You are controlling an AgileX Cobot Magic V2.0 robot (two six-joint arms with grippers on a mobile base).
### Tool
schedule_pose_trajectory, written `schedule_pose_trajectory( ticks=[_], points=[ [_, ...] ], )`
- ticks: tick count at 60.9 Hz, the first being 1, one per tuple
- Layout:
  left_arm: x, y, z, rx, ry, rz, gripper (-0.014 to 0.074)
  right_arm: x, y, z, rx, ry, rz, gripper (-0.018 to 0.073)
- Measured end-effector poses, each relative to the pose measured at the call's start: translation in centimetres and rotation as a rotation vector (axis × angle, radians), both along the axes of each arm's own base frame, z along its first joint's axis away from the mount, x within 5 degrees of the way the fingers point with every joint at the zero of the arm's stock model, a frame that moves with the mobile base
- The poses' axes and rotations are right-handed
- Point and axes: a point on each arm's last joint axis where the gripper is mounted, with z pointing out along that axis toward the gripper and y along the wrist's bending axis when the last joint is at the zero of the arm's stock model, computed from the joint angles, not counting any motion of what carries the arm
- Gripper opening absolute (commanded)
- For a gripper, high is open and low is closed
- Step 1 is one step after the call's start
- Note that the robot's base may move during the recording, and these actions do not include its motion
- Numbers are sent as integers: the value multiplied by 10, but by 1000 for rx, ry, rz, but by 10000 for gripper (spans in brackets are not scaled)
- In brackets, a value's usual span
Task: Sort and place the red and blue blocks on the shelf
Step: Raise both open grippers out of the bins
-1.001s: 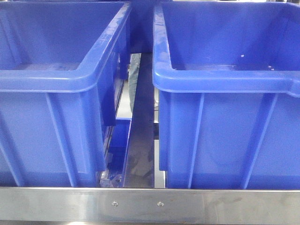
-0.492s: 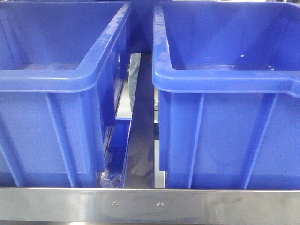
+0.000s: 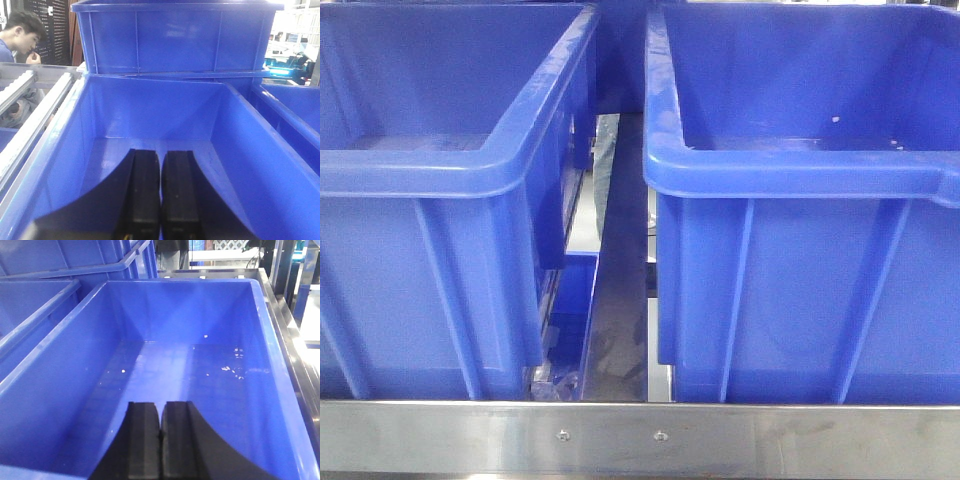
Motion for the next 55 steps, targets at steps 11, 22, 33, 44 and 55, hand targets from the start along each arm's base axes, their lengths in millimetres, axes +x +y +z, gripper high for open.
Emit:
schedule_pose_trajectory(
  ticks=[11,22,33,44,55],
  points=[
    [0,0,0,0,0,0,125,-14,-3,-23,5,-68,-9,52],
    [0,0,0,0,1,0,125,-3,-6,-47,-60,-144,-88,52],
    [0,0,0,0,1,0,124,6,-7,-69,-75,-232,-126,52],
    [0,0,0,0,1,0,124,10,-7,-90,-73,-248,-127,52],
    [0,0,0,0,1,0,125,11,-8,-91,-57,-249,-153,52]
  ],
)
